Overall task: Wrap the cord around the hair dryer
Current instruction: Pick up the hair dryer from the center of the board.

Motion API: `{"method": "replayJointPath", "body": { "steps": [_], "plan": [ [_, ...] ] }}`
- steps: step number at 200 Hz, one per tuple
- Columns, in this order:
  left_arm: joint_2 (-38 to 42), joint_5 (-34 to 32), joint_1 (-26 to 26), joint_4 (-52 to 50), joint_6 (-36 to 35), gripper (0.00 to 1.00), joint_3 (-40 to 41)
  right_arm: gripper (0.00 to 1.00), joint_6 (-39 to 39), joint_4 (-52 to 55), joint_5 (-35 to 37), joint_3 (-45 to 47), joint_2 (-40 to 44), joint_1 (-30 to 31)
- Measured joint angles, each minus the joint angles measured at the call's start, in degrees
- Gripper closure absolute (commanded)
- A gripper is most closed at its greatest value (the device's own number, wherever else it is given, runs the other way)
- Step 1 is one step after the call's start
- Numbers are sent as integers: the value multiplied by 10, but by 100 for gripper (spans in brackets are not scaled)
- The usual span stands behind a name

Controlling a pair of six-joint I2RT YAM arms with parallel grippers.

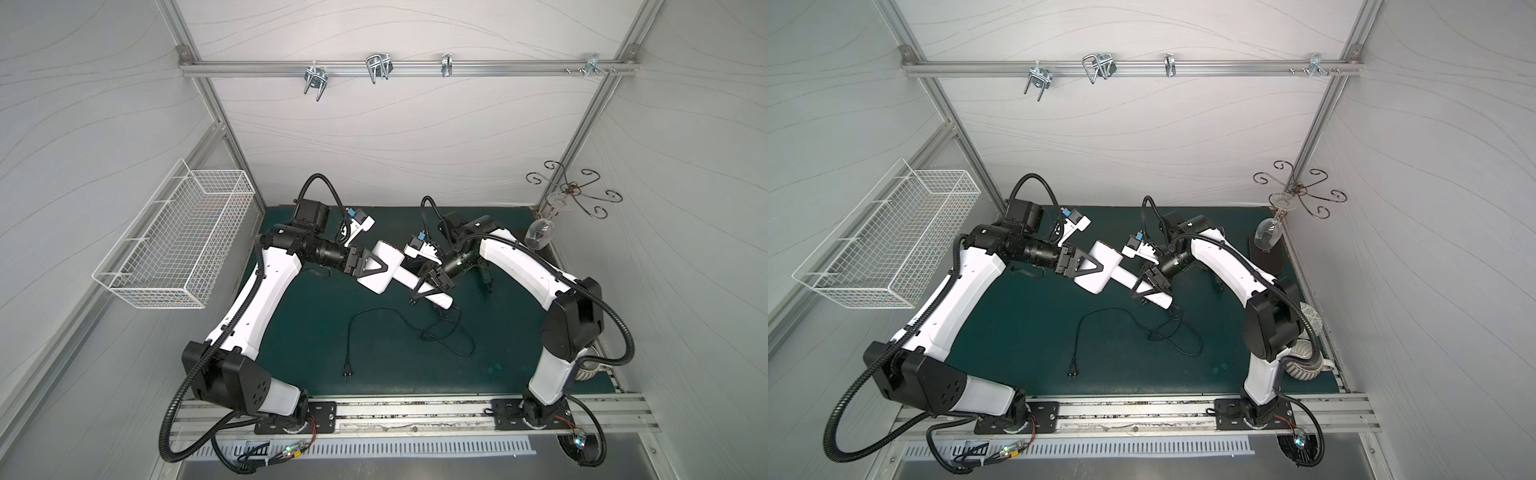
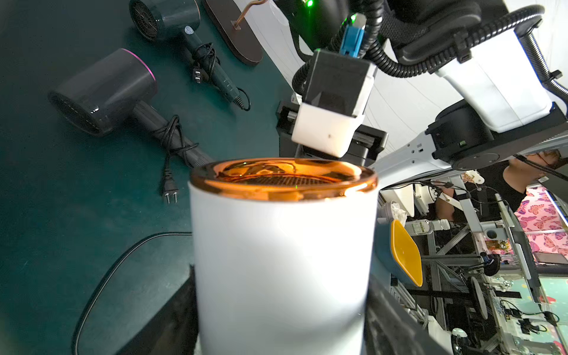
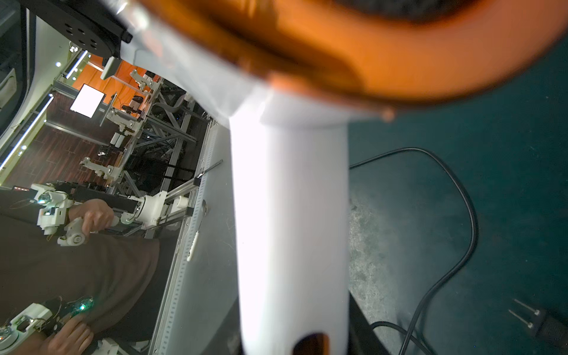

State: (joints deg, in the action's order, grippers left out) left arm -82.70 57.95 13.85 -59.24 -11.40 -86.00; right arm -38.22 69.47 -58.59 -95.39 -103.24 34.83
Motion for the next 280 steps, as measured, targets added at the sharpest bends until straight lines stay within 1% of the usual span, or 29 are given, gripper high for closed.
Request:
{"method": "replayJointPath", "body": {
  "steps": [24,42,69,93,104,116,120,134,137,138,139,145,153,157,162,165,173,178,182,183,184,185,187,206,228,256,280],
  "plan": [
    [-4,-1,6,-16,-6,22,0,100,-9,14,11,0,0,4],
    [-13,-6,16,-23,-8,17,0,100,-12,31,26,-4,0,5],
    [-38,-5,54,-30,-9,14,0,100,-12,35,49,-17,0,24],
    [-40,-5,60,-42,-9,15,1,100,-13,45,57,-19,0,27],
    [-41,-5,61,-42,-9,20,1,100,-13,46,58,-20,0,27],
    [-43,-6,61,-43,-9,30,1,100,-13,49,61,-23,0,27],
    [-43,-5,61,-43,-13,35,1,100,-13,52,61,-25,0,27],
    [-45,-1,61,-39,-16,57,1,100,-12,58,63,-30,-1,25],
    [-45,-1,61,-39,-15,59,1,100,-11,58,64,-31,-1,24],
    [-45,-1,61,-38,-15,62,1,100,-11,58,64,-31,-1,24],
    [-45,-1,61,-38,-15,62,0,100,-11,58,64,-31,-1,24],
    [-46,-1,61,-38,-15,72,0,99,-10,58,64,-32,-1,23],
    [-46,-1,61,-37,-15,87,0,95,-8,58,64,-33,-2,21],
    [-46,-2,61,-37,-14,93,-1,81,-7,57,63,-33,-2,20],
    [-46,-3,61,-37,-14,100,-1,69,-6,57,62,-33,-2,18],
    [-46,-4,61,-37,-14,100,-2,64,-6,56,62,-33,-3,16],
    [-46,-9,61,-37,-12,100,-4,40,-3,53,58,-33,-4,14],
    [-46,-12,61,-36,-7,100,-6,30,9,50,58,-32,-5,11],
    [-46,-14,62,-36,-3,100,-7,17,24,38,54,-32,-6,8],
    [-46,-15,63,-35,-3,100,-7,14,24,35,53,-33,-7,7],
    [-46,-16,64,-35,-2,100,-8,7,29,30,51,-33,-7,6],
    [-46,-18,66,-35,0,100,-8,4,31,28,50,-33,-8,5],
    [-45,-20,68,-35,2,100,-9,2,35,23,47,-34,-9,3],
    [-45,-47,84,-25,16,100,-20,1,79,-21,20,-30,-18,-25],
    [-42,-87,81,-23,24,100,-35,1,138,-77,-9,-18,-15,-64],
    [-26,-115,68,-46,30,100,-50,1,218,-151,12,1,-2,-111],
    [-2,-143,50,-49,35,100,-68,1,287,-209,27,45,29,-122]
  ]
}}
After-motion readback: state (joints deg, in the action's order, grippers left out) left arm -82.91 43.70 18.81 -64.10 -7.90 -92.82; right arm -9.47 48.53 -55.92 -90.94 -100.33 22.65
